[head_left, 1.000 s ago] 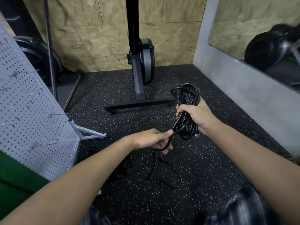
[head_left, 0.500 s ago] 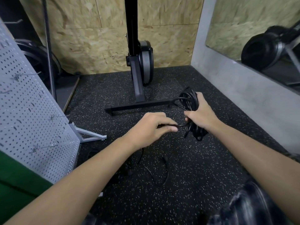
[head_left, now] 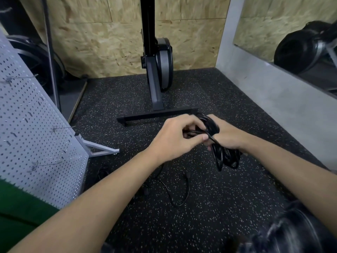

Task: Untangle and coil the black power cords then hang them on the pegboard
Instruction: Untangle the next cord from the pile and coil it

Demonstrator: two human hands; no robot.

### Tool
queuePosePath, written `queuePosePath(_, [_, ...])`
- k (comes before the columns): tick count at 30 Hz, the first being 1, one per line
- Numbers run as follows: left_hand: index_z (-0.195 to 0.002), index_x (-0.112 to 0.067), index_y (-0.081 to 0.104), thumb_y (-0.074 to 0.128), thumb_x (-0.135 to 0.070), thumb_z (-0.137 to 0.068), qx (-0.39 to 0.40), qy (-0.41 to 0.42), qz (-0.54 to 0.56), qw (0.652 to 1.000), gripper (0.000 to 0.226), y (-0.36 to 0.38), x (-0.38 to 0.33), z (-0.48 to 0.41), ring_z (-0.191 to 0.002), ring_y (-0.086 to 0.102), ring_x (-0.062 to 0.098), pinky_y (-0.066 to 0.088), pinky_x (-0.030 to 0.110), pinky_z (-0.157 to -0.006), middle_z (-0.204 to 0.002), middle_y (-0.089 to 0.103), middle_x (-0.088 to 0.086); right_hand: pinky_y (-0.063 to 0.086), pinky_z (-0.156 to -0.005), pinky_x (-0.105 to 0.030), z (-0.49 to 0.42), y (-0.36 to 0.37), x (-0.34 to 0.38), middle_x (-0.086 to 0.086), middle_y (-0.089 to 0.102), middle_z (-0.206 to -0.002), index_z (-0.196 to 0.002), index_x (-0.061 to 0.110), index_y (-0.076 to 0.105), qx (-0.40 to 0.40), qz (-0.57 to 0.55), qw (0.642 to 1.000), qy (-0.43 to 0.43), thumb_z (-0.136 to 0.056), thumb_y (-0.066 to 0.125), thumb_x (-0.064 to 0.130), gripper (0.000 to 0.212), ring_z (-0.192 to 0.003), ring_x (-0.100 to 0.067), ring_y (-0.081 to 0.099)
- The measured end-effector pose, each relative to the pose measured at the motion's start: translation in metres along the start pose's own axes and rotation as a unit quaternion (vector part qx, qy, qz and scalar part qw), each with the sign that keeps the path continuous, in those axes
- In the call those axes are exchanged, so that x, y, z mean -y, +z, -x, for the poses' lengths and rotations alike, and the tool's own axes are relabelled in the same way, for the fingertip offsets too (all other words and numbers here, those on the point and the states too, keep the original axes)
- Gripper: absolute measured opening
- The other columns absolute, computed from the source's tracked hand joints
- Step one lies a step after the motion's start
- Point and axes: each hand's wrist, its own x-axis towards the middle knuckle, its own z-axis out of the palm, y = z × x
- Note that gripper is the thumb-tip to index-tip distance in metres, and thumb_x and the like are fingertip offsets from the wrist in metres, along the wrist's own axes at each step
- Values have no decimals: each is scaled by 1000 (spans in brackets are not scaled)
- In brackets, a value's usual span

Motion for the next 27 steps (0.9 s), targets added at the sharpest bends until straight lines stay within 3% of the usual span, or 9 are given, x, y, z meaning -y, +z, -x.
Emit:
queuePosePath(5, [-87, -19, 71, 87, -28, -85, -42, -36, 55, 997, 19, -4, -1, -5, -82, 65, 11, 52, 26, -75, -85, 71, -6, 59, -62, -39, 0, 9, 3, -17, 68, -95, -125, 20, 55, 77, -119, 990, 22, -88, 65, -9, 48, -72, -30, 71])
queuePosePath(8, [-82, -21, 71, 88, -32, -85, -65, -65, 94, 991, 20, -4, 3, -4, -80, 66, 23, 56, 40, -74, -80, 72, -3, 56, -67, -40, 8, 14, 7, -25, 67, -96, -115, 5, 66, 137, -233, 960, 78, -98, 55, 17, 23, -71, -30, 68])
queuePosePath(10, [-81, -22, 71, 87, -34, -85, -82, -72, 98, 989, 20, -6, 7, -4, -80, 66, 27, 56, 45, -75, -79, 71, -2, 56, -68, -40, 11, 17, 7, -26, 67, -98, -114, -3, 70, 162, -295, 936, 105, -99, 48, 55, 64, -74, -33, 66])
queuePosePath(12, [-82, -22, 72, 87, -34, -85, -82, -74, 98, 989, 20, -8, 7, -4, -80, 67, 24, 56, 42, -76, -80, 72, -2, 57, -70, -42, 11, 21, 7, -26, 67, -100, -118, -4, 71, 185, -329, 919, 114, -84, 40, 91, 105, -77, -34, 65])
queuePosePath(14, [-83, -22, 74, 86, -32, -86, -66, -70, 85, 992, 16, -10, 7, -3, -81, 67, 16, 56, 36, -78, -82, 73, -5, 58, -70, -42, 13, 25, 8, -25, 67, -101, -120, 1, 71, 205, -350, 909, 93, -75, 37, 99, 113, -77, -33, 66])
queuePosePath(17, [-90, -25, 77, 82, -26, -91, -34, -66, 51, 996, 5, -14, 11, -4, -89, 68, 11, 56, 36, -87, -90, 71, -7, 60, -68, -41, 12, 26, 9, -22, 69, -102, -128, 13, 68, 211, -359, 907, 56, -89, 54, 75, 75, -77, -30, 69])
queuePosePath(20, [-102, -26, 81, 75, -14, -96, 18, -63, 50, 997, 15, -19, 16, -6, -95, 67, 12, 56, 39, -95, -100, 67, -6, 57, -79, -43, 9, 21, 5, -22, 68, -110, -129, 4, 67, 224, -318, 917, 86, -82, 76, 36, 57, -84, -30, 68])
queuePosePath(23, [-114, -27, 80, 72, -8, -97, 54, -52, 20, 997, 27, -20, 18, -3, -104, 61, 5, 52, 25, -97, -111, 59, -11, 57, -84, -43, 7, 19, 0, -20, 72, -109, -123, -4, 68, 220, -305, 919, 121, -81, 71, 10, 44, -86, -27, 71])
queuePosePath(27, [-113, -20, 67, 78, -20, -95, -44, -27, -35, 998, 21, -11, 20, 3, -102, 58, 4, 49, 13, -87, -109, 54, -9, 60, -79, -39, 7, 15, 0, -18, 75, -97, -117, -9, 70, 200, -303, 922, 131, -81, 61, 2, 40, -81, -26, 74])
